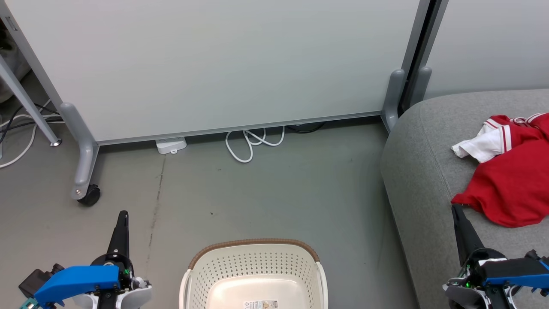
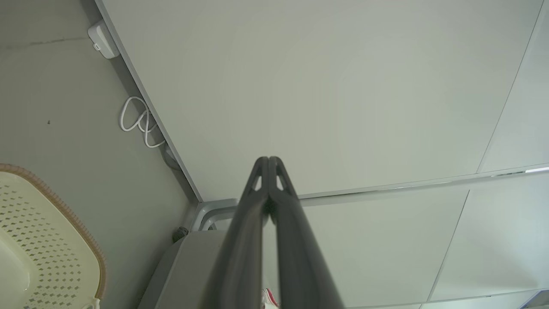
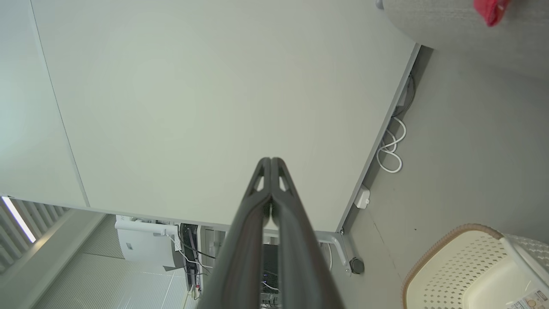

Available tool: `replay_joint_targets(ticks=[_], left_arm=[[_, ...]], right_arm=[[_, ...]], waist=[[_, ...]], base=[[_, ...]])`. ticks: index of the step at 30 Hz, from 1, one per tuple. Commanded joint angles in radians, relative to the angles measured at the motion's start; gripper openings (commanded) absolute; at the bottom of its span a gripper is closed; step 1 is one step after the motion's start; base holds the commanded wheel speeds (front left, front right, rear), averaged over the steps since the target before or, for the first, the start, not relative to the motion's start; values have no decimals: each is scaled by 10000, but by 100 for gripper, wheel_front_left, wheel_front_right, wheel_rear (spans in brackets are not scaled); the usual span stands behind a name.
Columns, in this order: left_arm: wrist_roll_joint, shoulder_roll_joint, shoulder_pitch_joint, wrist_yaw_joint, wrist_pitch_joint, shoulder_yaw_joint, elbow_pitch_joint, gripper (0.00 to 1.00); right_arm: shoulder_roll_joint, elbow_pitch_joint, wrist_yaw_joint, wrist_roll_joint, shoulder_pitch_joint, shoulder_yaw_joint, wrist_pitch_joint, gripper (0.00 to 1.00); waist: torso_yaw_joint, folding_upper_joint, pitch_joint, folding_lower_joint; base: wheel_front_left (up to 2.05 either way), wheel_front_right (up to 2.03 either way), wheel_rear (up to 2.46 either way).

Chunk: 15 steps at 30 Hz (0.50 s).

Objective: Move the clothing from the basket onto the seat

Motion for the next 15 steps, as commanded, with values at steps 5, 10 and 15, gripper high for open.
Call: replay_joint_targets(ticks=[5,10,15], left_arm=[[-400,12,-247,-30,150,116,-93,0],[-727,5,-305,-31,247,189,-121,0],[-1059,-6,-379,-33,342,243,-153,0]], right_arm=[[-77,-45,10,448,-230,4,87,0],[-79,-39,10,799,-254,6,166,0],[-83,-39,11,1151,-318,7,221,0]], waist=[[-34,0,4,0],[-70,0,9,0],[-107,0,13,0]], base=[[0,0,0],[0,0,0],[0,0,0]])
